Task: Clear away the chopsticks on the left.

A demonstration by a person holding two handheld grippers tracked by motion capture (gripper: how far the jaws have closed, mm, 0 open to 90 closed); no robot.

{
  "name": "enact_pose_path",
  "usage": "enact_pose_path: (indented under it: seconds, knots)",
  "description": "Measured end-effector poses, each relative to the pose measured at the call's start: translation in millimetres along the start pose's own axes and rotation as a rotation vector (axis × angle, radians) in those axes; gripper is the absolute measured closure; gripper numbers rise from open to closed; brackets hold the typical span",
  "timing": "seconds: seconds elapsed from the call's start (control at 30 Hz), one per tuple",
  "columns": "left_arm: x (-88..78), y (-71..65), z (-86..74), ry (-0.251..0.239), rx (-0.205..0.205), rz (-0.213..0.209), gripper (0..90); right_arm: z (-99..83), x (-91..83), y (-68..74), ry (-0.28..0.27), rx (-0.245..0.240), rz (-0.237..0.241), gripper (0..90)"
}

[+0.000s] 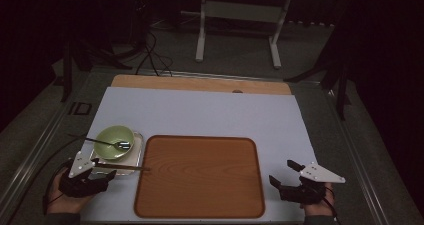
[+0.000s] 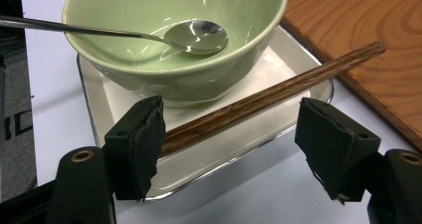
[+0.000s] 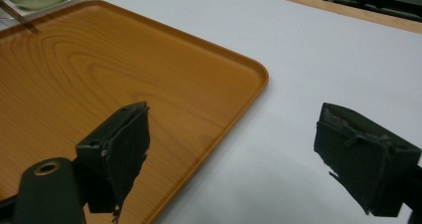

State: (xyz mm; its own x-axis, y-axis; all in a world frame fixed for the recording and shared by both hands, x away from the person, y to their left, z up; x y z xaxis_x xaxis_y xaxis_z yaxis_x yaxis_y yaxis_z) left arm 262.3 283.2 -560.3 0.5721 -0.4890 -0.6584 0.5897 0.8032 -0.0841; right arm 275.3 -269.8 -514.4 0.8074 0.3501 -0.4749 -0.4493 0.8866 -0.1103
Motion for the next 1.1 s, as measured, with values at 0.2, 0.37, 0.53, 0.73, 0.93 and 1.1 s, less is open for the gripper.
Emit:
enact_pose_path:
  seconds: [0.2, 0.37, 0.53, 0.73, 0.93, 1.1]
  knots:
    - [3.8, 2.6, -1.5, 0.018, -0.001, -0.004, 28.7, -0.2, 0.1, -0.3, 0.003, -0.002, -0.002, 13.8]
    - [3.7, 4.0, -2.0, 0.019, -0.007, 0.0, 28.8, -0.4, 0.1, -0.2, 0.005, -0.003, -0.002, 13.8]
    - [6.0, 4.7, -3.2, 0.032, -0.004, -0.008, 28.9, 0.0, -0.5, -0.2, 0.005, -0.005, -0.001, 13.8]
    - [9.2, 5.9, -4.4, 0.047, -0.008, -0.012, 28.8, 0.2, -0.8, 0.3, 0.005, -0.004, 0.004, 13.8]
    - [11.0, 3.4, -6.5, 0.073, 0.01, -0.009, 33.2, 0.6, -1.0, 1.0, 0.002, -0.009, 0.006, 13.8]
    - [11.2, -1.5, -7.3, 0.087, 0.033, -0.03, 42.6, 0.7, -1.4, 0.8, 0.0, -0.008, 0.006, 13.9]
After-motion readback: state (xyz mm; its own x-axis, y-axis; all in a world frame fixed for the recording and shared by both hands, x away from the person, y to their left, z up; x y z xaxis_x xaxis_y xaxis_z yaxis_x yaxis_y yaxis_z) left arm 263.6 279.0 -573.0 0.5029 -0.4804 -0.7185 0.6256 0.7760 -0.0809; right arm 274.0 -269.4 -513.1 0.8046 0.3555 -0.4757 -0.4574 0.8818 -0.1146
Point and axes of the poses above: each handheld gripper's, and its own axes: x roughly forward along the jaws, z roughly out of its top, y roughly to its left, the point moved 7 cm from there along x, roughly forward along the jaws, and after that the axes turned 14 degrees about -z, right-handed, at the moved point
